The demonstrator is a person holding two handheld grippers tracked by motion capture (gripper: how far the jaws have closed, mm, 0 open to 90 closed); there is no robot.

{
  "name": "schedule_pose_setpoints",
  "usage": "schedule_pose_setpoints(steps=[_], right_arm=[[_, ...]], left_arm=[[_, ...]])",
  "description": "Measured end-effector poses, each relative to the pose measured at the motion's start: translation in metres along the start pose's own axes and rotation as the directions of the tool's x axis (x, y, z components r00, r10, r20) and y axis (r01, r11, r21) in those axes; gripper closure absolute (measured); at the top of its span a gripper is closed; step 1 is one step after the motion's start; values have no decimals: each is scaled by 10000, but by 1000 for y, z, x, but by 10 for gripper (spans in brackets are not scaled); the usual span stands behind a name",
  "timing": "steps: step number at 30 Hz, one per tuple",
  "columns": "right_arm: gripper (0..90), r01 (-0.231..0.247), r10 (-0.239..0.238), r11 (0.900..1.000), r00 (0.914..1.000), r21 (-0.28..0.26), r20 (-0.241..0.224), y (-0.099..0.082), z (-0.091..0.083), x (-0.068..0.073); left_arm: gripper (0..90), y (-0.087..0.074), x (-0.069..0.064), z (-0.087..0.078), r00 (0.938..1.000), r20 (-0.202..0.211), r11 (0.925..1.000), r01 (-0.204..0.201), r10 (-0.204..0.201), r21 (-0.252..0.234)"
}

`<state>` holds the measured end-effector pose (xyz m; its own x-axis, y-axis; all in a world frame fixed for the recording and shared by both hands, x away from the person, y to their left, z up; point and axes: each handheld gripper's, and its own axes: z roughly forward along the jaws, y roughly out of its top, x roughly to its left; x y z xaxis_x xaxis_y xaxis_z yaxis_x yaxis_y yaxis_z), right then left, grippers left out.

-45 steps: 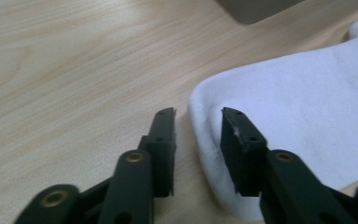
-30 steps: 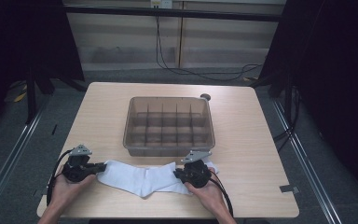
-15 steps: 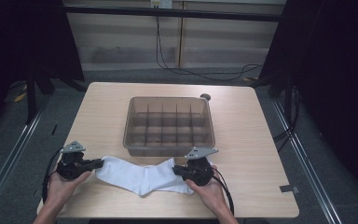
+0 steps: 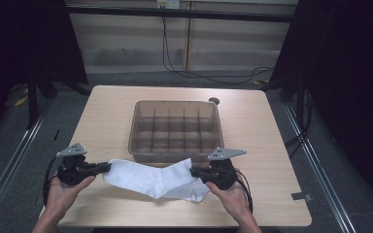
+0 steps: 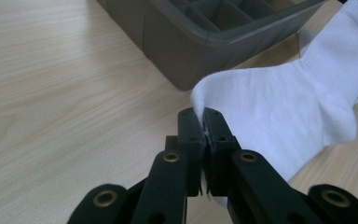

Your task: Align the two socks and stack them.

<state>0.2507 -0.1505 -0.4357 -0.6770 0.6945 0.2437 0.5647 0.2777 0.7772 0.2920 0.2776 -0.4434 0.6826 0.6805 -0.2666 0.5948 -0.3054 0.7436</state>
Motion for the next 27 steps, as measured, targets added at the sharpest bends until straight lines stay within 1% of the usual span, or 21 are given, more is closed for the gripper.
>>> schedule_pose_setpoints(steps=[1,3,4,5,9,12,14,16,18,20,25,27], right_arm=[[867,-56,56,10000,10000,-48,36,1,-4,-1],[867,-66,66,10000,9999,7,104,2,-9,-5],[868,-126,126,9999,9998,46,171,2,-12,-7],[868,-244,243,9997,9996,53,174,2,-14,-9],[869,-380,377,9992,9989,93,289,-3,-23,-16],[869,-541,537,9985,9978,104,393,-9,-28,-21],[869,-599,595,9982,9971,61,471,-11,-33,-24],[869,-704,703,9975,9958,2,580,-13,-39,-28],[869,-805,807,9967,9942,-51,708,-15,-46,-31],[870,-807,806,9967,9937,-12,785,-18,-50,-34],[869,-993,982,9950,9901,65,1002,-24,-55,-40],[869,-1046,1029,9945,9888,100,1082,-26,-57,-43]], left_arm=[[874,1,-1,1,9999,91,10000,48,-48,38],[874,2,-2,4,10000,83,9998,-55,54,172],[874,3,-3,6,9998,181,9999,1,-3,164],[875,3,-4,8,9997,246,9997,-39,34,221],[875,6,-12,14,9991,405,9996,-103,91,279],[874,9,-19,18,9983,508,9989,-306,287,364],[875,11,-23,20,9976,605,9985,-361,337,402],[875,12,-27,23,9967,697,9981,-443,413,421],[875,14,-32,26,9952,796,9970,-610,570,481],[875,16,-36,30,9946,863,9969,-625,582,479],[875,19,-44,40,9927,977,9947,-772,703,685],[874,21,-46,44,9926,1003,9941,-765,686,766]])
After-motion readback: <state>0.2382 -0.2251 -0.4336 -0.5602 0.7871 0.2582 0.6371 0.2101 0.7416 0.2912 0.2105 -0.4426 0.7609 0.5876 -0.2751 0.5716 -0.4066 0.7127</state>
